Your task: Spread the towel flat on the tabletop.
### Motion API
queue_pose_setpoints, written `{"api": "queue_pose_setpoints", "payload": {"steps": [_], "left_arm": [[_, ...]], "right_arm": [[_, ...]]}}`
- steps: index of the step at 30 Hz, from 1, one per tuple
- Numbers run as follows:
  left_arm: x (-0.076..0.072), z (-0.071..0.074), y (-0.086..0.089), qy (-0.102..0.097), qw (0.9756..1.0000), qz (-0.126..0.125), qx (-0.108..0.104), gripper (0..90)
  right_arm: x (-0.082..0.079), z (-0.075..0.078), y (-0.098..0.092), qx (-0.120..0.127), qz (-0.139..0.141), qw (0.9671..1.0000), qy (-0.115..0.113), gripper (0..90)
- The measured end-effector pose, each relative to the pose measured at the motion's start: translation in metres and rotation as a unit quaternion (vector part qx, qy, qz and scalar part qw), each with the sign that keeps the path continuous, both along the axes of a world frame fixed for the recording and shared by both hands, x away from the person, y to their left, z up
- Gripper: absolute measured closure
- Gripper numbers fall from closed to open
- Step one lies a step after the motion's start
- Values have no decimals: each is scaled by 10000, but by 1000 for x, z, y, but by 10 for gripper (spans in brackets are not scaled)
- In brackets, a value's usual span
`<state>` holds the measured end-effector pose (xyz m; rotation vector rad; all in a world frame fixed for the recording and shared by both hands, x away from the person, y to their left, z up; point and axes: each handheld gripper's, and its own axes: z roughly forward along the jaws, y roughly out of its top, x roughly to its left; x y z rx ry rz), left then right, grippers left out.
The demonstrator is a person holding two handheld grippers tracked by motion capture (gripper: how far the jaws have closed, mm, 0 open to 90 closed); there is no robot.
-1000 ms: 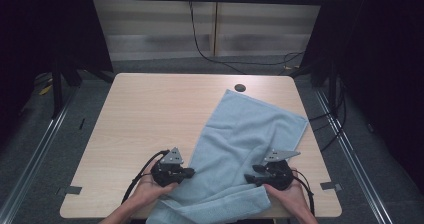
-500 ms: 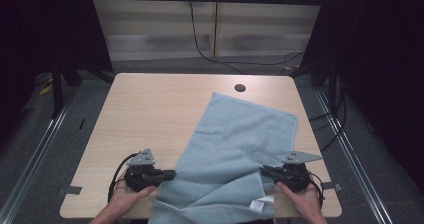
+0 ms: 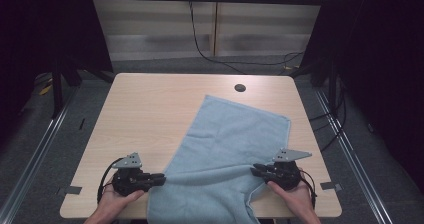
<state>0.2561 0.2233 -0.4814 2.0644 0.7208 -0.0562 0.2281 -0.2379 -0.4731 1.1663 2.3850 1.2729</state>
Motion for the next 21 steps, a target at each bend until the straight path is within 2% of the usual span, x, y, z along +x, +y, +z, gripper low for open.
{"api": "queue_pose_setpoints", "payload": {"steps": [1,4,5,9,10,12,14,16,17,19,20,21], "left_arm": [[1,2,2,-17,10000,45,-50,736],[13,8,4,-121,9996,165,-179,636],[19,9,2,-167,9996,187,-140,625],[50,5,-22,-165,9997,186,68,599],[59,3,-30,-146,9997,169,49,586],[76,-1,-44,-154,9996,216,70,563],[87,-6,-59,-168,9997,185,68,539],[91,-9,-70,-171,9997,140,91,534],[90,-12,-79,-331,9989,41,320,551],[90,-20,-90,-413,9972,8,631,556],[90,-24,-93,-438,9972,-2,611,565],[88,-24,-94,-580,9957,17,726,591]], "right_arm": [[-1,3,1,-49,-12,10000,-53,688],[-7,12,-6,106,-126,9997,-158,619],[-8,13,-9,104,-219,9996,-119,609],[-20,7,-19,23,-420,9991,-52,584],[-23,5,-21,42,-372,9993,-25,598],[-28,2,-25,-117,-421,9990,-37,591],[-29,-1,-29,-174,-510,9985,-6,569],[-25,-5,-34,-171,-609,9980,22,535],[-23,-6,-35,-191,-640,9977,62,526],[-18,-12,-38,-252,-703,9971,141,515],[-16,-14,-37,-298,-735,9967,189,504],[-15,-15,-37,-317,-766,9963,222,502]]}}
